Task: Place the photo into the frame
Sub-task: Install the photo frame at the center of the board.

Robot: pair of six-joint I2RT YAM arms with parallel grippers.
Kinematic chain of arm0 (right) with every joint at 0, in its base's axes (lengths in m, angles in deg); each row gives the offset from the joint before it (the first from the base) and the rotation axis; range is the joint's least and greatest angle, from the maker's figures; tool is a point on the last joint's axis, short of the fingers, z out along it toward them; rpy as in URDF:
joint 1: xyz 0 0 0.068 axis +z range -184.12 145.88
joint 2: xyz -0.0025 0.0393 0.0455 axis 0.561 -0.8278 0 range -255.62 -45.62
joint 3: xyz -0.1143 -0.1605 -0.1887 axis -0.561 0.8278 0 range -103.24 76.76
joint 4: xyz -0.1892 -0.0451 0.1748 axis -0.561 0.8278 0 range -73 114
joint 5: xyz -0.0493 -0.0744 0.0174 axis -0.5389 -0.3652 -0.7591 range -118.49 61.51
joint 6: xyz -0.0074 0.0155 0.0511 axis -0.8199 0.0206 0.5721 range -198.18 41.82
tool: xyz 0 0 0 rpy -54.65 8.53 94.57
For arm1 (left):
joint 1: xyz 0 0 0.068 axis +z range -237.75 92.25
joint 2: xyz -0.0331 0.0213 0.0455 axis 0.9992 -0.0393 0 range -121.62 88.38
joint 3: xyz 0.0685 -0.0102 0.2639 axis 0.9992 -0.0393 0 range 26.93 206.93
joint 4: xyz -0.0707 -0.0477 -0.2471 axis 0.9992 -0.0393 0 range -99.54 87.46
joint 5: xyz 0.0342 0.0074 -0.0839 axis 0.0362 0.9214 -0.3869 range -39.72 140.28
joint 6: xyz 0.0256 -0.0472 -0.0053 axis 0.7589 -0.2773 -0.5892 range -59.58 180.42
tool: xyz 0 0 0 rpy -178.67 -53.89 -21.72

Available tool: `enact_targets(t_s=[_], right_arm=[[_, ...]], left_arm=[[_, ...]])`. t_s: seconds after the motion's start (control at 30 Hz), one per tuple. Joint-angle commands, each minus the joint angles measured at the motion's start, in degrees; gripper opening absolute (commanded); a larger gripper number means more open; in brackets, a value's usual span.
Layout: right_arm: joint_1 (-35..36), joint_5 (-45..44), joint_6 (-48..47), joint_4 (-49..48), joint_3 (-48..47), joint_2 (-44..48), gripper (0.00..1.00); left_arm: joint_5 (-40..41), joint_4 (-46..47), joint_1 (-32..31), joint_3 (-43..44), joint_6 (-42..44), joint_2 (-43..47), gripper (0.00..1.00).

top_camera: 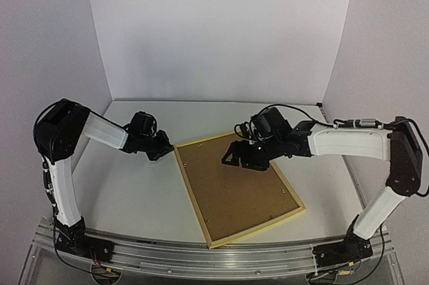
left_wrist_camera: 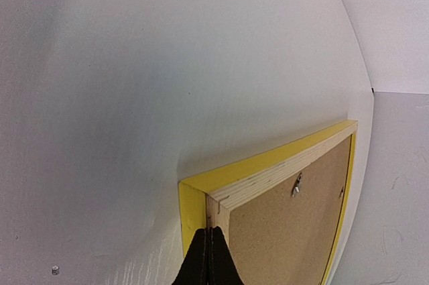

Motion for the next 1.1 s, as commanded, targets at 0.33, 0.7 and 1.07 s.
enact_targets(t_s=[0.33,0.7,1.07], right_arm=[[2.3,8.8,1.8,-3.5,-31.7,-32.9,0.88],[4.1,10.3,2.2,-4.0,-42.7,-44.8,0.87],[4.5,12.9,4.8,-4.2,-46.8,-49.3,0.86]], left_arm=[[-3.8,-8.3,-1.1,-3.8,0.1,-3.2,0.00],[-3.7,-7.9,-1.1,-4.7,-0.7,-2.8,0.00],[-3.6,-7.8,-1.1,-5.0,-1.1,-2.7,0.00]])
